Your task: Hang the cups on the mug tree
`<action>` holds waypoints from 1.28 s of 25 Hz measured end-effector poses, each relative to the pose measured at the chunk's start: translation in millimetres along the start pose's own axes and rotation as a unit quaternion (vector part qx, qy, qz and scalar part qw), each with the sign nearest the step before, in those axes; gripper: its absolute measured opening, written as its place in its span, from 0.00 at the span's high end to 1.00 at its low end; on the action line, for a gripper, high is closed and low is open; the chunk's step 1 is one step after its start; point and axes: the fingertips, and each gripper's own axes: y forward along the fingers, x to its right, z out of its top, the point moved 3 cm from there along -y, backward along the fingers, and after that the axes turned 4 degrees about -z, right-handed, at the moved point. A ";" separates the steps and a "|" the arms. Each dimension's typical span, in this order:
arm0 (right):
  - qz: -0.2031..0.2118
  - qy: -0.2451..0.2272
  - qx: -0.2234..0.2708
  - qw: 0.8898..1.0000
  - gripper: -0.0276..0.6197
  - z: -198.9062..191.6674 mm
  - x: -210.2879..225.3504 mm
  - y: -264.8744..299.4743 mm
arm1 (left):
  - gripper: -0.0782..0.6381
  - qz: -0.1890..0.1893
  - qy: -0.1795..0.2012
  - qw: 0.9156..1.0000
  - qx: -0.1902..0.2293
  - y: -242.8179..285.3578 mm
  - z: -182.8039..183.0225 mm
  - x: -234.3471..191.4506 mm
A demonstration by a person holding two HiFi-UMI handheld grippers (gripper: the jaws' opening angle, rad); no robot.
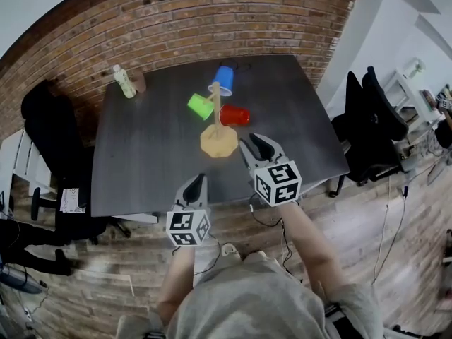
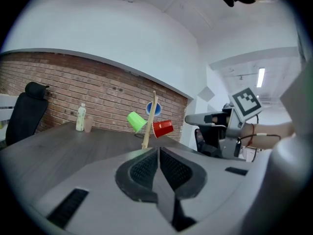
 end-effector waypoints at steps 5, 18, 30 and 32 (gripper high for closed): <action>-0.004 0.005 0.000 1.000 0.92 -10.4 -7.0 -33.8 | 0.87 -0.002 0.001 1.000 0.004 -10.4 -1.5 19.3; 0.025 0.015 -0.001 1.000 0.96 -30.1 -22.7 -137.8 | 0.87 0.008 0.003 1.000 0.011 -60.0 -10.8 96.5; 0.052 -0.003 0.014 0.999 0.96 -41.4 -38.1 -240.3 | 0.87 0.017 0.010 0.999 0.026 -116.9 -24.2 174.1; 0.056 -0.005 0.015 0.998 0.96 -42.6 -40.3 -254.1 | 0.87 0.020 0.010 0.999 0.028 -125.7 -25.0 183.5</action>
